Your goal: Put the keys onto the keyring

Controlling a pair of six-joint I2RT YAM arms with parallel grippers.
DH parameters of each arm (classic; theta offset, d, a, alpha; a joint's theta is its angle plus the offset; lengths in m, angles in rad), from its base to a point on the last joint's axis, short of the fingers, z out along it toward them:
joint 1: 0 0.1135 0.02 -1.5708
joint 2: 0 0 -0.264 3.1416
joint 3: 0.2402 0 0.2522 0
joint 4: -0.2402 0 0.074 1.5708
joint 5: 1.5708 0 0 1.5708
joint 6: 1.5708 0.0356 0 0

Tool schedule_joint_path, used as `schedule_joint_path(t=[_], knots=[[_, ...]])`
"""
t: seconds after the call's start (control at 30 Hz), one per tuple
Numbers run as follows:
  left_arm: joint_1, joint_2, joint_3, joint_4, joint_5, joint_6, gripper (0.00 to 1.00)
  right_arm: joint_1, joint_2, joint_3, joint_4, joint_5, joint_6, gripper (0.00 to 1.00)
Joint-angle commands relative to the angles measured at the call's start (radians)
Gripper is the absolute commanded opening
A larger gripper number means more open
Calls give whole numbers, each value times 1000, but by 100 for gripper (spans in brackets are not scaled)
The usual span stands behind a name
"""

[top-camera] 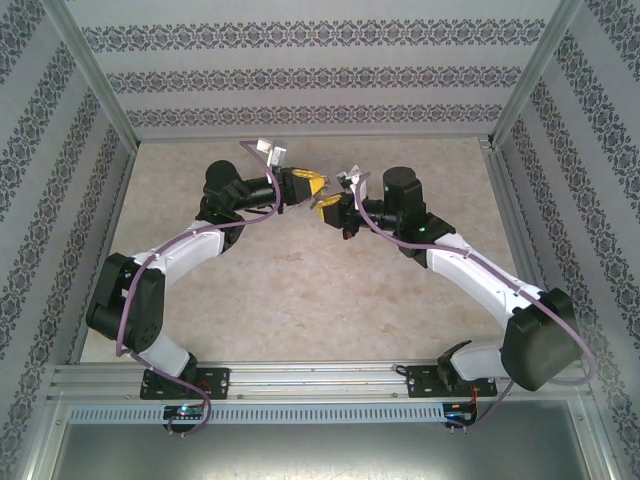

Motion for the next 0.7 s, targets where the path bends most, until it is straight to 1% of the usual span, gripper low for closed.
schedule_joint_path(t=[0.0, 0.37, 0.53, 0.67], knots=[[-11, -32, 0, 76, -16, 12, 0, 19, 24, 25, -55, -54, -34, 0], [-11, -32, -9, 95, -26, 6, 0, 25, 58, 38, -75, -96, -33, 0], [-11, -36, -15, 96, -39, 8, 0, 16, 32, 26, -96, -92, -35, 0], [-11, -36, -24, 98, -59, 8, 0, -29, -39, -31, -59, -90, 12, 36]])
